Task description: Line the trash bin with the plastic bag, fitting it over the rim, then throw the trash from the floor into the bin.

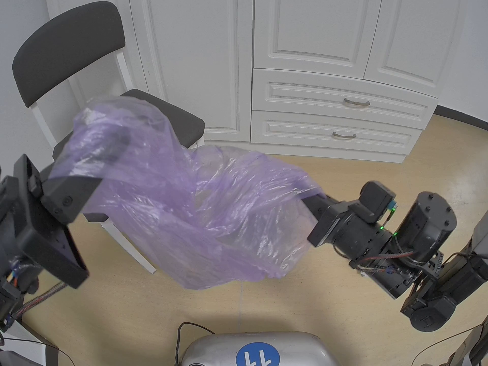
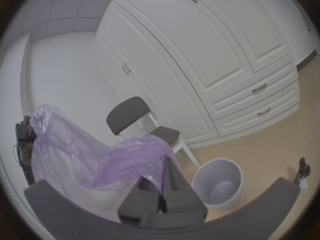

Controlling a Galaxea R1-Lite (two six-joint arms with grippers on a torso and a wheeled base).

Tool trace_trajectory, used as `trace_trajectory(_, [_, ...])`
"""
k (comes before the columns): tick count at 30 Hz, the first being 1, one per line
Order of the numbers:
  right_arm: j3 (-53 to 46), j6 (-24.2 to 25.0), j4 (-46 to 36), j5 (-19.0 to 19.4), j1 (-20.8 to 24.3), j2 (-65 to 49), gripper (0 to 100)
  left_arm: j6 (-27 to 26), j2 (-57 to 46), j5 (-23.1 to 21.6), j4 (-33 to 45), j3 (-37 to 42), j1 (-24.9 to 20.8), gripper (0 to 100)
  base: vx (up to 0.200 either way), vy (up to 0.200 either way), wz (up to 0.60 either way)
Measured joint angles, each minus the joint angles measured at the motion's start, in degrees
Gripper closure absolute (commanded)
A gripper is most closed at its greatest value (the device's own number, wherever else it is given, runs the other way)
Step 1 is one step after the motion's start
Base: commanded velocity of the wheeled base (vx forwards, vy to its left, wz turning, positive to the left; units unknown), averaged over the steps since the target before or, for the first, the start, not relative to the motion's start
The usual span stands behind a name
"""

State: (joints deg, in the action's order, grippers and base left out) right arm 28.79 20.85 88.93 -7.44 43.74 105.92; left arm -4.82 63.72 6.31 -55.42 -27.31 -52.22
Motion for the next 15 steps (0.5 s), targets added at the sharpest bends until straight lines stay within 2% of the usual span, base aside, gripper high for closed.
trace_trajectory(6, [0.5, -2.6, -1.6, 0.2, -2.9, -5.1, 100, 0.2, 3.6, 0.1, 0.0, 0.6, 1.4, 100, 0.000, 0.000, 0.00])
trace_trajectory(15, [1.1, -7.5, -6.0, -0.4, -5.3, -12.7, 100, 0.0, 10.8, -0.1, 0.0, 0.7, 12.0, 100, 0.000, 0.000, 0.00])
